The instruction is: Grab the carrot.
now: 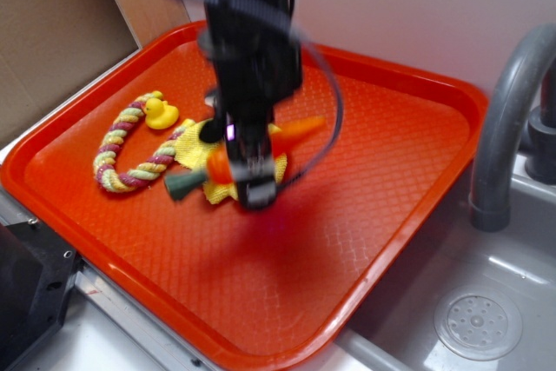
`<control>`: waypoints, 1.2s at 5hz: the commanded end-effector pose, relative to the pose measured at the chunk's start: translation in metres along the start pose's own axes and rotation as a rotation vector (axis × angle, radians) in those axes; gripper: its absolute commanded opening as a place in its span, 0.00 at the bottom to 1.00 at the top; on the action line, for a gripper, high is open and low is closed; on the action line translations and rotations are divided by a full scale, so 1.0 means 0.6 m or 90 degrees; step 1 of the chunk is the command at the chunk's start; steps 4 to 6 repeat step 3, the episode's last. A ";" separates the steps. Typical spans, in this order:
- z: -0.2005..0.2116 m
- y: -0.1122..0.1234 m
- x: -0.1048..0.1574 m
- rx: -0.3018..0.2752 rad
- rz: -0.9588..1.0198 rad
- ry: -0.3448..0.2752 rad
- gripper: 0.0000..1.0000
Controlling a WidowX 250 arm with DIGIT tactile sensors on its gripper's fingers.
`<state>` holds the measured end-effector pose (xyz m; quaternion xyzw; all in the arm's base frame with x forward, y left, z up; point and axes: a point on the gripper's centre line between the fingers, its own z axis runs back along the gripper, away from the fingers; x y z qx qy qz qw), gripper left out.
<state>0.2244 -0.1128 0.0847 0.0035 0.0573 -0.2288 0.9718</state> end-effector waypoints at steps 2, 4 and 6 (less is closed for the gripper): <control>0.176 0.079 0.006 -0.012 0.161 -0.147 0.00; 0.185 0.086 0.014 -0.012 0.144 -0.149 0.00; 0.185 0.086 0.014 -0.012 0.144 -0.149 0.00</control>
